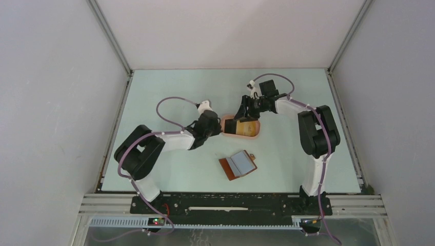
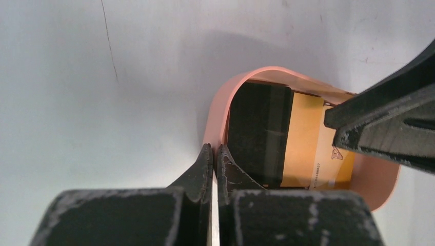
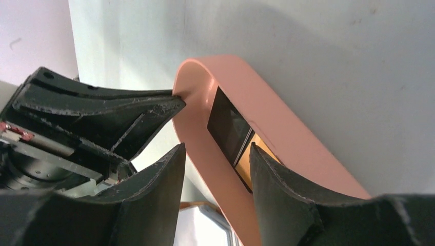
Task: Put the credit cards into the card holder
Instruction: Move the storage box to the center of the board, then pick up the credit card from the storage box.
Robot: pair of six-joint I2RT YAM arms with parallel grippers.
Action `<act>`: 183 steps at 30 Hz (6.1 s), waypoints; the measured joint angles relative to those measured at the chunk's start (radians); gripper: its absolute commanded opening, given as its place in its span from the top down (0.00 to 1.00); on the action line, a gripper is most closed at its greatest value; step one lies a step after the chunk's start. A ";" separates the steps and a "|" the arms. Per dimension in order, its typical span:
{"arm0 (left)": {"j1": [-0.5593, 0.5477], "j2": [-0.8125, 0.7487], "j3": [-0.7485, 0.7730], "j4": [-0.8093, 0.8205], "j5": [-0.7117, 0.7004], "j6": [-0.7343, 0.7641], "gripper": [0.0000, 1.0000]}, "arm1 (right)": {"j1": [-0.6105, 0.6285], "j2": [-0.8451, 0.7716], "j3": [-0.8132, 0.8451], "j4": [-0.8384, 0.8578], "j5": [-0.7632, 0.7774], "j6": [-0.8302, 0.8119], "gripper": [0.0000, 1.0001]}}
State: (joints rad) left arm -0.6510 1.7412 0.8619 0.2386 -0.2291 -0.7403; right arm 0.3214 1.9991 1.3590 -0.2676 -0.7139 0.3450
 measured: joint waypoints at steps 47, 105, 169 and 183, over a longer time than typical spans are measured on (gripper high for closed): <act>-0.344 -0.156 -0.201 -0.183 -0.684 -0.614 1.00 | 0.227 -0.209 -0.200 0.013 0.508 -0.335 0.15; -0.370 -0.132 -0.134 -0.300 -0.684 -0.648 1.00 | 0.292 -0.121 -0.042 -0.224 0.595 -0.239 0.15; -0.370 -0.092 -0.105 -0.279 -0.692 -0.674 1.00 | 0.266 -0.113 -0.048 -0.147 0.403 -0.159 0.17; -0.369 -0.092 -0.105 -0.272 -0.684 -0.674 1.00 | 0.355 -0.038 0.001 -0.185 0.678 -0.197 0.13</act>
State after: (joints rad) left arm -1.0199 1.6497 0.7567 -0.0338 -0.9134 -1.4147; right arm 0.6762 1.9610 1.3598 -0.4522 -0.0360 0.1478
